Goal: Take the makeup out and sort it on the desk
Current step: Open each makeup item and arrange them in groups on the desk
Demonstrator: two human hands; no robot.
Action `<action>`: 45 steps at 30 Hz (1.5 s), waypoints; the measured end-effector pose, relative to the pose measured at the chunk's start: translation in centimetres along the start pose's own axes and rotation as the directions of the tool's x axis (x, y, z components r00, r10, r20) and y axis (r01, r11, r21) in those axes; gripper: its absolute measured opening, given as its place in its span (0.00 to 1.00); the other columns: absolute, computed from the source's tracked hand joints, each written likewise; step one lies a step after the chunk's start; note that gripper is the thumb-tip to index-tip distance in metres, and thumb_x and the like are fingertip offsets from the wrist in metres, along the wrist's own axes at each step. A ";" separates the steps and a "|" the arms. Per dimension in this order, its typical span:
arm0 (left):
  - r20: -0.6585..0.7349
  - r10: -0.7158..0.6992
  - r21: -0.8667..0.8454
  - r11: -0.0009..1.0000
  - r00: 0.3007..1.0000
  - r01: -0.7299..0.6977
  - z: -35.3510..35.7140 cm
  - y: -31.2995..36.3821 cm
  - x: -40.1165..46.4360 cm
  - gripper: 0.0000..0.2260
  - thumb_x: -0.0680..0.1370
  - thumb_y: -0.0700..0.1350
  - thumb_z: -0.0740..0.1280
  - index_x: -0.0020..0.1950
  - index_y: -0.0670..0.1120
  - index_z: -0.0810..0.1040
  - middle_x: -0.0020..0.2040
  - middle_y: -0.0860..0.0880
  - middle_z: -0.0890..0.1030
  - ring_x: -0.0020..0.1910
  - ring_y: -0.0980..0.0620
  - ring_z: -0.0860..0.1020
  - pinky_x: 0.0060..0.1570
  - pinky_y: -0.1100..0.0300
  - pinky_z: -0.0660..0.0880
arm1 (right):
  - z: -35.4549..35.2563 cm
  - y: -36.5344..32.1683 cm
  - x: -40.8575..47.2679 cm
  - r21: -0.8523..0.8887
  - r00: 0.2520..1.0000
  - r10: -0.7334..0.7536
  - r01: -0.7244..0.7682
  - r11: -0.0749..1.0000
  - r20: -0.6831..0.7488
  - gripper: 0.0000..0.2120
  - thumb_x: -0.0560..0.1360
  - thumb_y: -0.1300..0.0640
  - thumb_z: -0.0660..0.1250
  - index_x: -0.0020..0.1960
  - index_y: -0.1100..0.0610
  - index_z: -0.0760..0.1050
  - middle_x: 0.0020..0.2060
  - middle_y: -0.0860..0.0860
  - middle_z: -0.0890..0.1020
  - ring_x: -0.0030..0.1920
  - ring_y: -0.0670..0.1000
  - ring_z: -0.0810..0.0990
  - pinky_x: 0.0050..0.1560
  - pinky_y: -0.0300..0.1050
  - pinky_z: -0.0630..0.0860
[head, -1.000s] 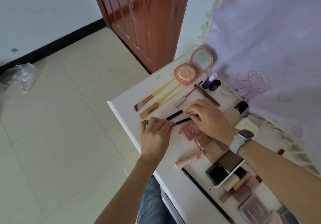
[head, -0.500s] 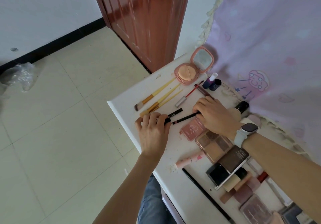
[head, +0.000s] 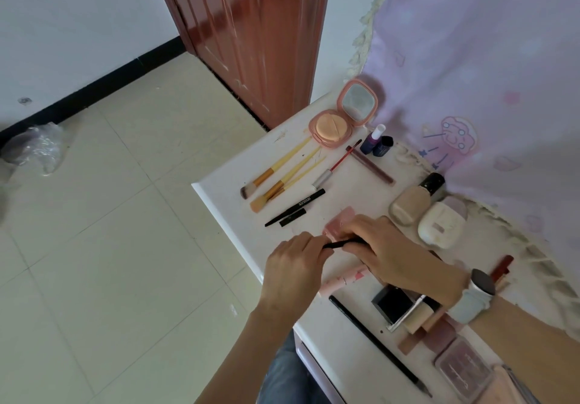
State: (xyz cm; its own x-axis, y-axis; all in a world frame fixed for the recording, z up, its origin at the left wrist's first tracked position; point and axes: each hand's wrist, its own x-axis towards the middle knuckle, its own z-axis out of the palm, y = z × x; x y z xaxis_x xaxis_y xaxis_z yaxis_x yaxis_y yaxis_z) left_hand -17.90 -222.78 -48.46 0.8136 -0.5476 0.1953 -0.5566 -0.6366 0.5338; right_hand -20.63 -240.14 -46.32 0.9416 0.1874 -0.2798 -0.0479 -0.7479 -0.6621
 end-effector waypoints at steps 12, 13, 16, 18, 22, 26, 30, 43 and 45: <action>0.200 -0.007 -0.067 0.998 0.980 0.021 -1.1 1.0 -0.9 0.14 0.76 0.45 0.55 0.41 0.43 0.79 0.28 0.51 0.73 0.20 0.52 0.68 0.17 0.63 0.66 | 0.4 -0.6 -1.2 0.302 0.985 0.161 -0.134 0.944 -0.064 0.15 0.75 0.63 0.62 0.42 0.42 0.72 0.31 0.40 0.77 0.37 0.31 0.73 0.36 0.23 0.70; 0.188 -0.024 -0.088 0.995 0.982 0.041 -1.0 1.0 -1.0 0.14 0.76 0.45 0.56 0.40 0.43 0.80 0.27 0.51 0.72 0.20 0.51 0.67 0.17 0.63 0.66 | 0.5 -0.6 -1.1 0.314 0.985 0.161 -0.133 0.940 -0.066 0.15 0.75 0.64 0.62 0.42 0.43 0.73 0.32 0.40 0.78 0.37 0.30 0.73 0.36 0.22 0.69; 0.207 -0.091 -0.107 0.988 0.974 0.115 -0.8 0.4 -1.4 0.12 0.77 0.48 0.60 0.46 0.45 0.81 0.28 0.49 0.75 0.24 0.48 0.71 0.22 0.57 0.71 | 0.4 -0.4 -1.3 0.367 0.984 0.173 -0.144 0.919 -0.048 0.14 0.75 0.64 0.63 0.42 0.44 0.73 0.32 0.42 0.78 0.36 0.33 0.74 0.35 0.24 0.70; 0.242 -0.115 -0.116 0.982 0.963 0.146 -0.8 0.0 -1.6 0.12 0.79 0.51 0.60 0.53 0.49 0.80 0.31 0.50 0.78 0.29 0.49 0.74 0.29 0.53 0.75 | 0.4 -0.4 -1.3 0.398 0.983 0.181 -0.159 0.903 -0.017 0.14 0.75 0.64 0.63 0.41 0.44 0.74 0.31 0.42 0.78 0.36 0.36 0.76 0.35 0.27 0.72; 0.356 -0.209 -0.072 0.966 0.911 0.249 -1.1 -0.7 -1.4 0.20 0.77 0.57 0.61 0.67 0.53 0.68 0.30 0.56 0.73 0.32 0.54 0.73 0.41 0.60 0.75 | -0.3 0.0 -0.5 0.307 0.986 0.169 -0.161 0.938 0.002 0.12 0.76 0.60 0.63 0.42 0.43 0.74 0.31 0.39 0.79 0.30 0.43 0.74 0.31 0.33 0.71; 0.321 -0.329 -0.152 0.908 0.888 0.391 -1.8 -2.1 -1.8 0.13 0.77 0.40 0.59 0.61 0.43 0.66 0.38 0.46 0.80 0.31 0.52 0.74 0.29 0.71 0.66 | -0.9 0.8 1.8 0.118 0.968 0.111 -0.086 0.989 -0.224 0.06 0.75 0.62 0.65 0.48 0.55 0.78 0.39 0.45 0.76 0.40 0.45 0.72 0.40 0.30 0.67; 0.284 -0.420 -0.191 0.856 0.862 0.481 -2.1 -3.0 -1.9 0.05 0.79 0.35 0.53 0.51 0.45 0.62 0.45 0.47 0.79 0.27 0.58 0.68 0.28 0.70 0.66 | 0.0 1.1 4.5 0.030 0.969 0.073 -0.068 0.997 -0.236 0.07 0.76 0.60 0.64 0.50 0.55 0.79 0.44 0.48 0.78 0.47 0.47 0.71 0.49 0.38 0.68; 0.100 -0.245 -0.114 0.960 0.964 0.256 0.5 -2.1 -0.9 0.09 0.70 0.33 0.71 0.50 0.37 0.80 0.41 0.42 0.80 0.41 0.43 0.78 0.41 0.55 0.77 | 0.7 1.5 5.7 -0.017 0.957 0.061 -0.069 0.998 -0.284 0.10 0.76 0.62 0.64 0.56 0.58 0.77 0.47 0.51 0.79 0.45 0.51 0.74 0.48 0.45 0.73; 0.068 -0.231 -0.125 0.963 0.971 0.238 1.1 -1.7 -0.2 0.07 0.69 0.32 0.72 0.45 0.37 0.80 0.39 0.42 0.80 0.38 0.43 0.79 0.38 0.54 0.78 | 0.2 1.9 5.1 -0.009 0.944 0.069 -0.076 0.997 -0.324 0.10 0.76 0.64 0.62 0.55 0.59 0.77 0.47 0.51 0.80 0.47 0.52 0.75 0.48 0.41 0.72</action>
State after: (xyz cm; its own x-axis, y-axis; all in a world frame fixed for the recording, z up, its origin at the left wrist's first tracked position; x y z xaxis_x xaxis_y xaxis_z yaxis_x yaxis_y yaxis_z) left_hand -17.31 -222.17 -50.28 0.9067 -0.4215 0.0105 -0.3218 -0.6757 0.6632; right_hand -15.99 -240.46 -49.10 0.9931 -0.0811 -0.0845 -0.1163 -0.7656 -0.6328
